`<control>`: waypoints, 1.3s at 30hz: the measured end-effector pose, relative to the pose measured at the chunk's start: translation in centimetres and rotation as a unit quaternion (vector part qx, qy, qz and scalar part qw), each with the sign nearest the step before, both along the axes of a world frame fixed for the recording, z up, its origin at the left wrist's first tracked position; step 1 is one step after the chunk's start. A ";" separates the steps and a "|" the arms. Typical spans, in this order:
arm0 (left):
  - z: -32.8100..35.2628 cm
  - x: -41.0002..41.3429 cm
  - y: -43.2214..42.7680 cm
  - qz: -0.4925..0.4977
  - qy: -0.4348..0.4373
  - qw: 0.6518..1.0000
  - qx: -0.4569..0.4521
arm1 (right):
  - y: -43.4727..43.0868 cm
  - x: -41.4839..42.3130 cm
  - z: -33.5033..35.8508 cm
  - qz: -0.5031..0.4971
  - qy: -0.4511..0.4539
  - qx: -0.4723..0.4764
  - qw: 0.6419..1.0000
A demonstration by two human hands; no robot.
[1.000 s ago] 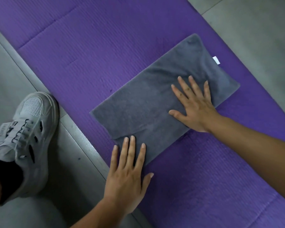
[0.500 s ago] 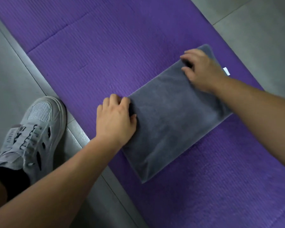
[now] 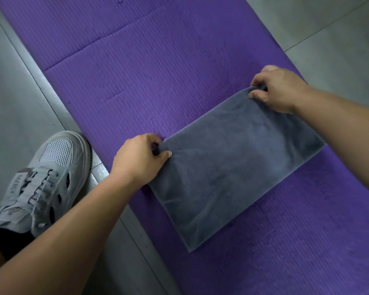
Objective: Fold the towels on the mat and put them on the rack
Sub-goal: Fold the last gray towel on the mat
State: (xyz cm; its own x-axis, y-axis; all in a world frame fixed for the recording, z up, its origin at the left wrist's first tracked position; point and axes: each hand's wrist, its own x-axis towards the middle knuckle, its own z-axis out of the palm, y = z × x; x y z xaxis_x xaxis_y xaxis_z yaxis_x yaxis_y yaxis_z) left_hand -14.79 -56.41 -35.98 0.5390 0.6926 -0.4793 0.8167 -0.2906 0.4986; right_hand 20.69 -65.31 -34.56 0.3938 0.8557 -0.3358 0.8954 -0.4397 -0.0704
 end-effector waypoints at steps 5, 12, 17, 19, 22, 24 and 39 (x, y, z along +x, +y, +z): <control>0.3 -0.2 1.0 0.102 -0.116 0.988 -0.012 | 0.9 0.3 0.5 -0.020 -0.027 0.103 0.994; 3.3 -1.3 -1.7 0.021 -0.281 0.955 -0.093 | -3.5 0.0 2.9 -0.060 0.033 0.233 0.970; 2.1 -2.0 -7.3 -0.148 -0.264 0.953 -0.033 | -11.3 -0.5 3.4 -0.090 0.059 0.180 0.978; 1.2 -2.0 -9.5 -0.195 -0.225 0.955 0.016 | -13.4 -0.8 2.6 -0.114 0.087 0.169 0.975; 0.0 -1.8 -12.7 -0.226 -0.132 0.963 0.063 | -15.7 -1.8 0.8 -0.160 0.118 0.150 0.969; -0.8 -2.2 -13.9 -0.242 -0.094 0.961 0.099 | -16.6 -2.6 -0.6 -0.179 0.111 0.148 0.966; -0.8 2.6 -14.1 -0.232 -0.026 0.950 0.206 | -13.2 -9.0 -1.8 -0.122 -0.024 0.194 0.973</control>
State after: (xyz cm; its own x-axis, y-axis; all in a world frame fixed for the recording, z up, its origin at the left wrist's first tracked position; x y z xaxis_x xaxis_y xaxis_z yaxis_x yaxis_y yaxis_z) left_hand -12.21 -70.47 -36.78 0.8475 0.4979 -0.1839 0.5308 -0.7924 0.3007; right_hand 11.66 -78.54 -36.37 0.6080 0.7937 0.0175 0.7744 -0.5880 -0.2336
